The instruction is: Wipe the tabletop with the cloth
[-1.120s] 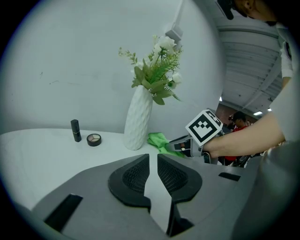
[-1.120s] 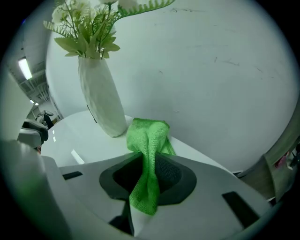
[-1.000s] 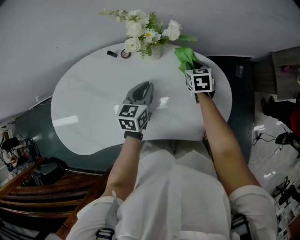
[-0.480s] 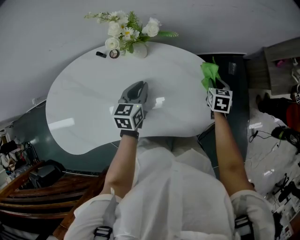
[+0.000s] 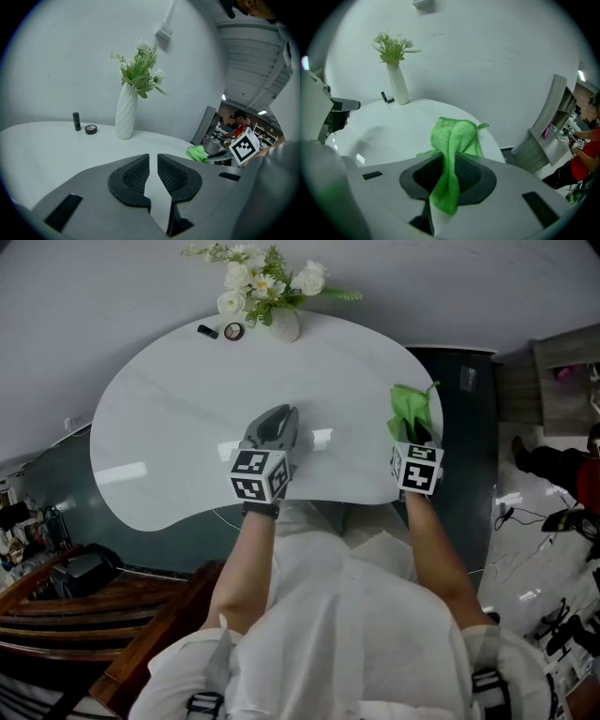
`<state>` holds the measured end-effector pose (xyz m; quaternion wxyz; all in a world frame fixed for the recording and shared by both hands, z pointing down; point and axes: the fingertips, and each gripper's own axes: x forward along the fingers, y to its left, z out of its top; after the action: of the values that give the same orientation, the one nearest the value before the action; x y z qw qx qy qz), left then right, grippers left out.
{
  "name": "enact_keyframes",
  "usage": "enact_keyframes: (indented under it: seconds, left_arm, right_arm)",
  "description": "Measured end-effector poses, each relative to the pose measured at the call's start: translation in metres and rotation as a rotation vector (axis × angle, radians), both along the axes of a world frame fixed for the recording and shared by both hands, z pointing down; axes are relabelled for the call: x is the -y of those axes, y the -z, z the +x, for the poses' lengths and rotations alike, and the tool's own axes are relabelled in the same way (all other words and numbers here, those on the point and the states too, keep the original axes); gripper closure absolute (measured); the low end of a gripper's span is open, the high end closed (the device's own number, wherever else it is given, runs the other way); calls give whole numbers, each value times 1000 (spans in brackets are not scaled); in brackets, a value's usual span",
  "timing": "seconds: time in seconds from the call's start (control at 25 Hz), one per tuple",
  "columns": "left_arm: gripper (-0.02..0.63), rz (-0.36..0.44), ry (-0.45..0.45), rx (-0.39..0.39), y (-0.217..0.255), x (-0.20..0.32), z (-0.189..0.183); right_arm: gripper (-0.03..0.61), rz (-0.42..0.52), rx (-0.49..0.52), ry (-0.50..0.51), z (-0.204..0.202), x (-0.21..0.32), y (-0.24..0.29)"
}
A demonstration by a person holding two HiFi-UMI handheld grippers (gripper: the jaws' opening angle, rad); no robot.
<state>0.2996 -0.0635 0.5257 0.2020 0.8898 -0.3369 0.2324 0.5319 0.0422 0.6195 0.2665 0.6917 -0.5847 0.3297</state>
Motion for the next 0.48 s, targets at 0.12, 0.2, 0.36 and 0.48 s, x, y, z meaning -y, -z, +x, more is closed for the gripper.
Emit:
enact_keyframes:
  seconds: [0.12, 0.2, 0.36, 0.48]
  left_arm:
    - [551, -6, 10, 8, -1, -10, -9]
    - [551, -5, 16, 13, 0, -15, -14]
    - [551, 3, 24, 13, 3, -18, -19]
    - [551, 8, 23, 6, 5, -22, -19]
  right_arm:
    - [508, 13, 33, 127, -53, 20, 3]
    - [508, 22, 47, 233, -91, 33, 6]
    - [508, 36, 34, 483, -164, 42, 10]
    - [508, 26, 38, 630, -196, 25, 10]
